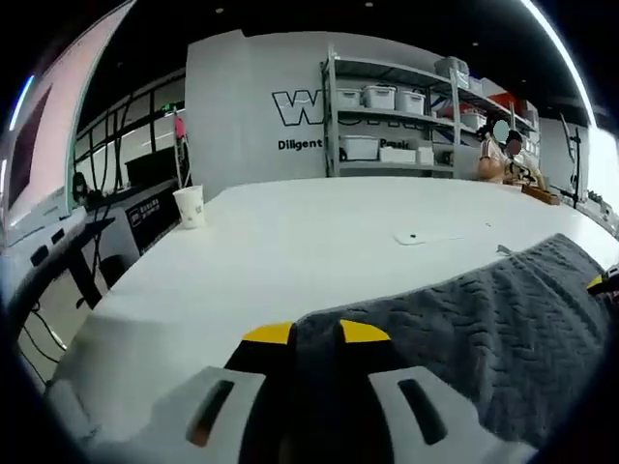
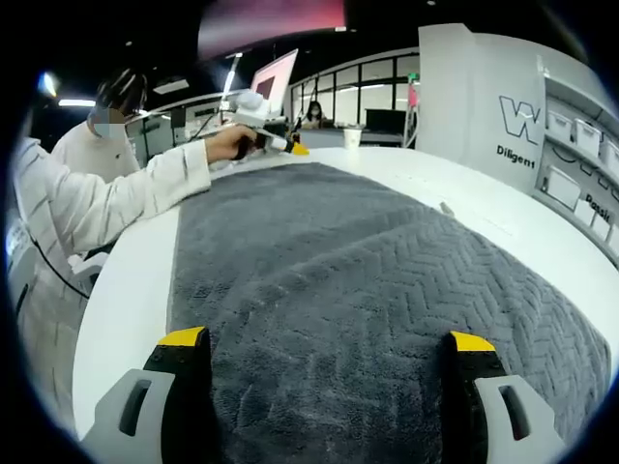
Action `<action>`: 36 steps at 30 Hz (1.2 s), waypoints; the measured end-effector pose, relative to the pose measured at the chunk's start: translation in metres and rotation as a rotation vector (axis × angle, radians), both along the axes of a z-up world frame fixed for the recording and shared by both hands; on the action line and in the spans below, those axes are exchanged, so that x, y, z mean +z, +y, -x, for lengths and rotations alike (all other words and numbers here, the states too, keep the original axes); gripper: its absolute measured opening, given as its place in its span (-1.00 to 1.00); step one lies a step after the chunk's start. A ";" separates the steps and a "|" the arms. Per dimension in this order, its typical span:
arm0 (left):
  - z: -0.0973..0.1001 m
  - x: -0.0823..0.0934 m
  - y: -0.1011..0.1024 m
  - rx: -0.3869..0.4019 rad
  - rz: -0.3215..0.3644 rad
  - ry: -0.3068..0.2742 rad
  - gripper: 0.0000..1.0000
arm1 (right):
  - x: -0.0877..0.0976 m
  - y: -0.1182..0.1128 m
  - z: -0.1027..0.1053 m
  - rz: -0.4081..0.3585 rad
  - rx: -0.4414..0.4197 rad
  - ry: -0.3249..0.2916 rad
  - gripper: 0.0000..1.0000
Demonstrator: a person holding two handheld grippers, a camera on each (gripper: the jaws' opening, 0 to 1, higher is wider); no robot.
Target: Open the folded towel by lifting each exposed corner and separating the folded layers until the towel lies flat within the target outline without major curled edges
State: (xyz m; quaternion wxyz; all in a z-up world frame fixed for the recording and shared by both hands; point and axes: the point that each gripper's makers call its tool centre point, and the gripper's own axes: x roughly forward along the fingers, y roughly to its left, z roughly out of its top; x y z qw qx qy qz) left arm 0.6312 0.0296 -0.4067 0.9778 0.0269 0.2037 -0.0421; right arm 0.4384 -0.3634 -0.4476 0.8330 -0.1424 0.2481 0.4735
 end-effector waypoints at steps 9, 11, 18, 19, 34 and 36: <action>-0.013 -0.007 0.008 -0.006 0.009 0.003 -0.77 | 0.000 0.000 -0.002 -0.008 0.007 -0.005 0.99; -0.016 -0.009 0.011 -0.005 0.002 0.008 -0.75 | 0.000 0.000 -0.002 -0.010 0.009 -0.006 0.99; -0.018 -0.026 0.010 -0.036 -0.007 0.059 -0.75 | 0.000 0.000 -0.004 -0.014 0.011 -0.009 0.99; -0.019 -0.028 0.012 -0.035 -0.014 0.067 -0.75 | 0.000 0.000 -0.004 -0.014 0.011 -0.009 0.99; -0.019 -0.029 0.011 -0.053 0.011 0.021 -0.81 | 0.001 0.000 -0.004 -0.015 0.008 -0.011 0.99; -0.018 -0.029 0.010 -0.054 0.016 0.012 -0.81 | 0.001 0.000 -0.004 -0.015 0.008 -0.011 0.99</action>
